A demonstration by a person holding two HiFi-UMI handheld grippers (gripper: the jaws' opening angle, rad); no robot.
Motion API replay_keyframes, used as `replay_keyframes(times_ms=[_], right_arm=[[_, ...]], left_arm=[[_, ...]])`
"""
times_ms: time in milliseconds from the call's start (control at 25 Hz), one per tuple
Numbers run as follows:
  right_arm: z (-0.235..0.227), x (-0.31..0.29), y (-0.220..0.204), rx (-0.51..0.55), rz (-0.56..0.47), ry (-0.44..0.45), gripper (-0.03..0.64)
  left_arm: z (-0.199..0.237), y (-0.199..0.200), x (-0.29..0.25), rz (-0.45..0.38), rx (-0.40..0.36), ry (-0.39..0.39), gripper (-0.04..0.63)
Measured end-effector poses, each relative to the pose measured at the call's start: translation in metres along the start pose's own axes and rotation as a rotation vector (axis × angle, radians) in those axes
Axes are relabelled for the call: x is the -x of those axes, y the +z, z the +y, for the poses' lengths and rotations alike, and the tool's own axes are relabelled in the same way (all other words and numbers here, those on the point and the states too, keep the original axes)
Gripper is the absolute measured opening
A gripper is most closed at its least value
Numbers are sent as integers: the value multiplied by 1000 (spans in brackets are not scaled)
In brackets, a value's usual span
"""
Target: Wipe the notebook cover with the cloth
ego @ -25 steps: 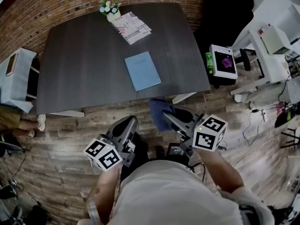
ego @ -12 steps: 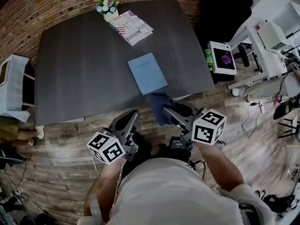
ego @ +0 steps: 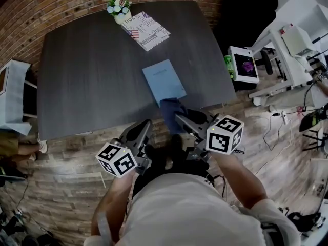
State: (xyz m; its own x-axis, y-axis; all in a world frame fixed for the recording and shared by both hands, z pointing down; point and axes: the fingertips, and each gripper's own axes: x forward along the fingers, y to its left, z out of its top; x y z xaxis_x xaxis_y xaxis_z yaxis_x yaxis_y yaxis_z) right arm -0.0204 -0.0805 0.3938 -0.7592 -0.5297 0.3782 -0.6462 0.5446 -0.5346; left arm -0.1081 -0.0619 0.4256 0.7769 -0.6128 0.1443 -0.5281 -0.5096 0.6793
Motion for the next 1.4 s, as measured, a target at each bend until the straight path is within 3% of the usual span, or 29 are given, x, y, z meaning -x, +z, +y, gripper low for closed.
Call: replay_keyframes(times_ms=[720, 1400], right_arm=[[-79, -76, 18, 87, 189, 27, 83], [-148, -184, 2, 100, 377, -4, 83]], left_arm=[[64, -29, -57, 57, 63, 164, 8], [136, -70, -130, 263, 119, 298, 8]])
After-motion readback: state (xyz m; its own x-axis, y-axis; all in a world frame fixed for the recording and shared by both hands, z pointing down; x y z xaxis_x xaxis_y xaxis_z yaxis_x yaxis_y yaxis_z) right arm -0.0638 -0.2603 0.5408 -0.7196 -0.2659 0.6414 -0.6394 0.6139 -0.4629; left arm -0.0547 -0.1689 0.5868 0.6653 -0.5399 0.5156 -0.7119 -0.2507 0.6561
